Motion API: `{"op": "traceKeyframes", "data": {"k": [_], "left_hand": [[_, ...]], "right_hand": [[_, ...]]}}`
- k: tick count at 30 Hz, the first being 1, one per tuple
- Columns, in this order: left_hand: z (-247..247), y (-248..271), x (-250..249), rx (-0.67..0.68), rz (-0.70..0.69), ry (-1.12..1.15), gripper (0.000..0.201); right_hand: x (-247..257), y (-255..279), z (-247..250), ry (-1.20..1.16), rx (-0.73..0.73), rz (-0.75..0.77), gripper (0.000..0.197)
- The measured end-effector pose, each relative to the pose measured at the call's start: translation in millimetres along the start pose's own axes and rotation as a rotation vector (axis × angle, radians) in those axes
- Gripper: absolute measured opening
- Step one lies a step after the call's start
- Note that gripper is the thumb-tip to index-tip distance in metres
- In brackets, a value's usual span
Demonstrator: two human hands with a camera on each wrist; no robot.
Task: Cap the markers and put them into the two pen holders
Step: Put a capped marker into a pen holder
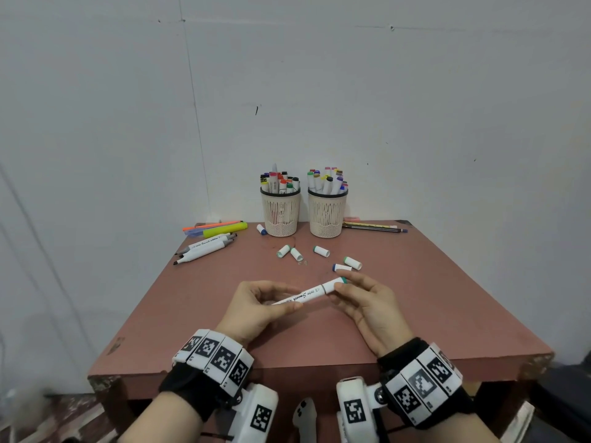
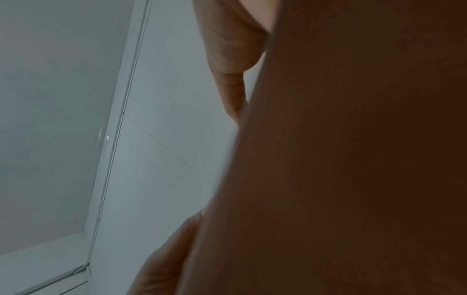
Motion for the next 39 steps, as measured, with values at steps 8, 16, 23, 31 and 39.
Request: {"op": "traceKeyframes", "data": {"k": [8, 16, 23, 31, 39], "left_hand": [[3, 0, 1, -0.021, -0.005, -0.047, 0.025], [3, 1, 2, -0.023, 0.014, -0.021, 0.024], [5, 3, 5, -0.014, 0.038, -0.058, 0.023], [3, 6, 1, -0.015, 0.038, -0.07, 0.019], [5, 23, -21, -0.05, -0.024, -0.061, 0.017]], "right_hand": [[1, 4, -2, 0.108, 0.026, 0.007, 0.014], [4, 4, 0, 0.138, 0.127, -0.081, 0.018], [2, 5, 0, 0.231, 0.198, -0.11, 0.033], [5, 8, -2, 0.199, 0.19, -0.127, 0.028], [33, 24, -9, 0.077, 0.143, 0.019, 0.052]]}}
Point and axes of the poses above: each hand's wrist, its own y-axis away from the middle knuckle, its own z-axis out of the back of the hand, x = y × z, the point moved 5 cm from there along -y, towards the middle knuckle, and after that the axes turned 9 degrees about -x, right-handed, at the moved point
